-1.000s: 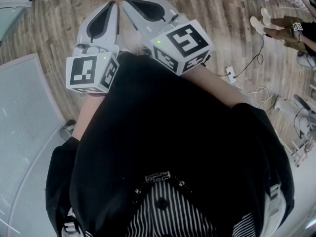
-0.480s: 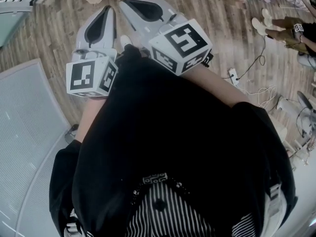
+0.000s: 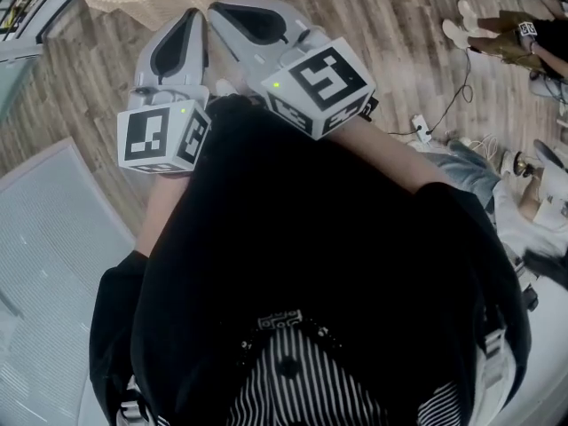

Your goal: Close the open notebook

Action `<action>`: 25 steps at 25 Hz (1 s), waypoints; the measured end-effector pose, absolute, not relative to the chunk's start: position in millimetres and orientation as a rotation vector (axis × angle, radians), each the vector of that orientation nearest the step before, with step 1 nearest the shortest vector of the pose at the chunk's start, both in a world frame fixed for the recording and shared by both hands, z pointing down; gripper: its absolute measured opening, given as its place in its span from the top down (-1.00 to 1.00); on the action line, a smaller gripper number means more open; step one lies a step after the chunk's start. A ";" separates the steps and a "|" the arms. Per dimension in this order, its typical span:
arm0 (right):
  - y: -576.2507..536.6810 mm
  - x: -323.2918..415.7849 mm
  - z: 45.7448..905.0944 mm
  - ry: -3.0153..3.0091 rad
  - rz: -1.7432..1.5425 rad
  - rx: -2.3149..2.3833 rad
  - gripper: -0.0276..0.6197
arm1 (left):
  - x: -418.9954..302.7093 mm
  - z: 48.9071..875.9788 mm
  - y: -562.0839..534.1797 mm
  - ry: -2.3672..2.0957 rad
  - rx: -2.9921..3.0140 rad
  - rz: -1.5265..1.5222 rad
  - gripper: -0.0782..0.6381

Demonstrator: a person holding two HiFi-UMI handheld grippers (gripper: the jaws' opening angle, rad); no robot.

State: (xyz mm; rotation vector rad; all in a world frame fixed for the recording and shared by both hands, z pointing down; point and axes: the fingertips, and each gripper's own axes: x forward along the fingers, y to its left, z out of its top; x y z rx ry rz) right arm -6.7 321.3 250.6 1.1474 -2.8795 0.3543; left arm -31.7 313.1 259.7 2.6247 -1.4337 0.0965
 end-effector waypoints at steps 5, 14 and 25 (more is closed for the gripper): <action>273.8 -29.3 248.8 -2.842 0.334 1.201 0.91 | -70.4 260.6 254.3 -1.414 2.573 0.063 0.79; 213.4 -85.6 243.4 -2.786 0.318 1.287 0.91 | -109.3 257.2 201.6 -1.278 2.644 0.063 0.79; 182.1 -154.6 241.7 -2.782 0.280 1.236 0.91 | -172.6 262.0 170.0 -1.256 2.619 0.014 0.79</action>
